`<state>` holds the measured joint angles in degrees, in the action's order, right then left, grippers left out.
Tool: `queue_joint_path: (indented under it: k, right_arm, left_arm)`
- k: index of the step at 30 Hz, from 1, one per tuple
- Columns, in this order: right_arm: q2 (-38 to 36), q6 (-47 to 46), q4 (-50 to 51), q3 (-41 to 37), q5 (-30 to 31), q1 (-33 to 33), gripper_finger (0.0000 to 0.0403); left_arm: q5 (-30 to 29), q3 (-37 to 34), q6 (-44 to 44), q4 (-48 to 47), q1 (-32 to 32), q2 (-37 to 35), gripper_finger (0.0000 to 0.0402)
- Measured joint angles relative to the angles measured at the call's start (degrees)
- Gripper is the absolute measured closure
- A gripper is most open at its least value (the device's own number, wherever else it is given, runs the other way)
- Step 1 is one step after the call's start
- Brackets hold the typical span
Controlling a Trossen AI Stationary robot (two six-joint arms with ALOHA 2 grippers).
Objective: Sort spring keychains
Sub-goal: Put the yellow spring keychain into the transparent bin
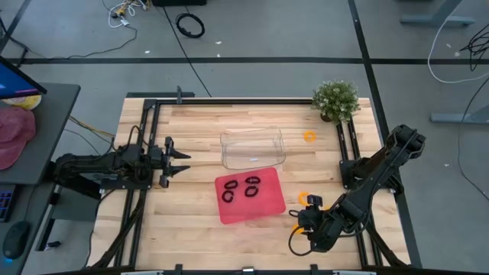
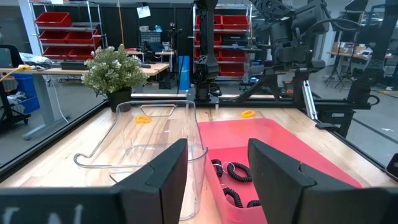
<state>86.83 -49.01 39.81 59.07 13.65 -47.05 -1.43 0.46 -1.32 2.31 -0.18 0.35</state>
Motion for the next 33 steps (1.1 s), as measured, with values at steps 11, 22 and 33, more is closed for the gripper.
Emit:
queue_joint_path:
  k: [11, 22, 33]
  right_arm:
    - [0.0, 0.0, 0.0, 0.0, 0.1, 0.0, 0.0181]
    - [0.0, 0.0, -0.5, -0.4, 0.5, 0.0, 0.0181]
    - [0.0, -4.2, -2.3, -4.5, 0.4, 0.0, 0.0181]
  left_arm:
    - [0.0, 0.0, 0.0, 0.0, 0.0, 0.0, 0.0229]
    - [0.0, 0.0, 0.0, 0.0, 0.0, 0.0, 0.0229]
    - [0.0, 0.0, 0.0, 0.0, 0.0, 0.0, 0.0229]
